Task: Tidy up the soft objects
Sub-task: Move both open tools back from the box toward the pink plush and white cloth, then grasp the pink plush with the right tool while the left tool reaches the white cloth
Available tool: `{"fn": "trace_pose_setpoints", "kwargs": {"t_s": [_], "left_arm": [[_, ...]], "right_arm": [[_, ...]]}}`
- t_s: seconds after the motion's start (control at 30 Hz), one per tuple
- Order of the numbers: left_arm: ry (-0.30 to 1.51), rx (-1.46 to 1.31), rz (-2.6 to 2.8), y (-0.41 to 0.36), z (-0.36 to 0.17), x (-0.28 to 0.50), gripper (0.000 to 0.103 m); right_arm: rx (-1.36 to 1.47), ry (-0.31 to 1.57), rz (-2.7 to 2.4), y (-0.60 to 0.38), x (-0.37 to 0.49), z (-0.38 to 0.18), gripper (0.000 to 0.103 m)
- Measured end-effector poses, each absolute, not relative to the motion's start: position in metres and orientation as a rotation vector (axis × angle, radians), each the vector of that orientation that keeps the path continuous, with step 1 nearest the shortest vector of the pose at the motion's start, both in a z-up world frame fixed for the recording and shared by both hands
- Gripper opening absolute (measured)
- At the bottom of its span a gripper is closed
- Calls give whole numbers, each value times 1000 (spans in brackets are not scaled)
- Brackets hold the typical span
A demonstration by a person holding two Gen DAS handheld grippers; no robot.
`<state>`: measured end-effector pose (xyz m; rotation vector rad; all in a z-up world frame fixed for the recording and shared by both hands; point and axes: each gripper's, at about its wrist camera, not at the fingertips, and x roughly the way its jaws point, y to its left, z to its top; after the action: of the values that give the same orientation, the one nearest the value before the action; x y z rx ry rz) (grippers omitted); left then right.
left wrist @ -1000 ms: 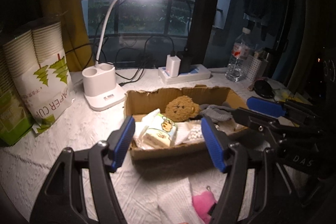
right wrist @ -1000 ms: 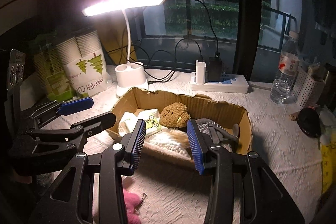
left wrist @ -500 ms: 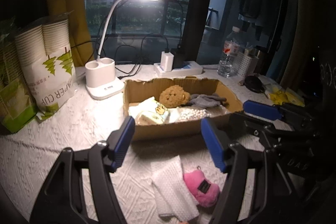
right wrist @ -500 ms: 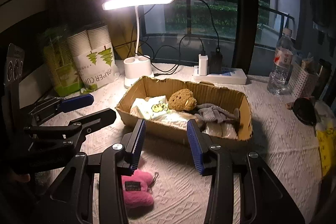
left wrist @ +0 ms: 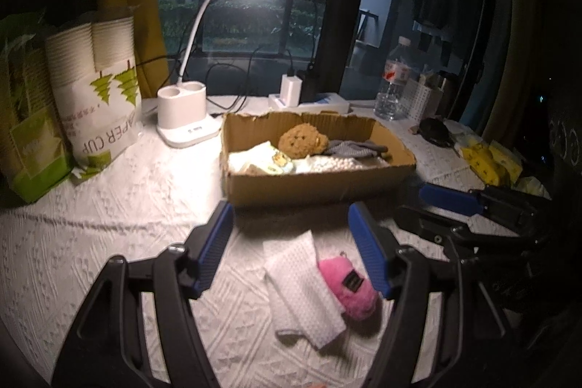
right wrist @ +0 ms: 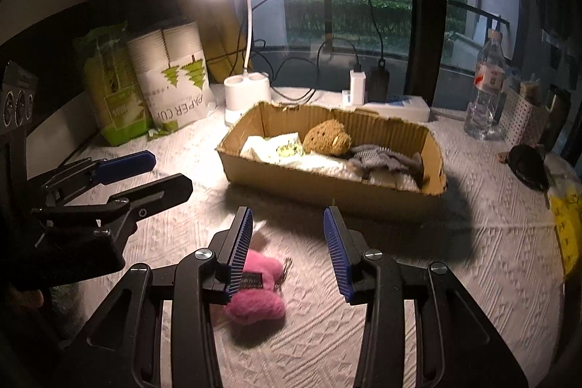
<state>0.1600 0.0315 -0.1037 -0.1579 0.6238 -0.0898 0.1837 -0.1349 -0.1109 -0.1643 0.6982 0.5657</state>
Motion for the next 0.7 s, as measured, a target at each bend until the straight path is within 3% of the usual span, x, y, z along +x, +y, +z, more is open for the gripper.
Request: {"fn": "trace_pose_setpoints", "kwargs": {"t_s": [0.33,0.47,0.7], "left_arm": [[673,-167,-79,38,-124,149,67],[694,-170,-72,41,-133,146,67],[733,-193,-58,49,-150,145,67]], "right_arm": [[-174,750,574,-130,176,-133,45],[-173,766,577,-127,177,-139,52],[-185,808,597,-116,178,-157,53]]}}
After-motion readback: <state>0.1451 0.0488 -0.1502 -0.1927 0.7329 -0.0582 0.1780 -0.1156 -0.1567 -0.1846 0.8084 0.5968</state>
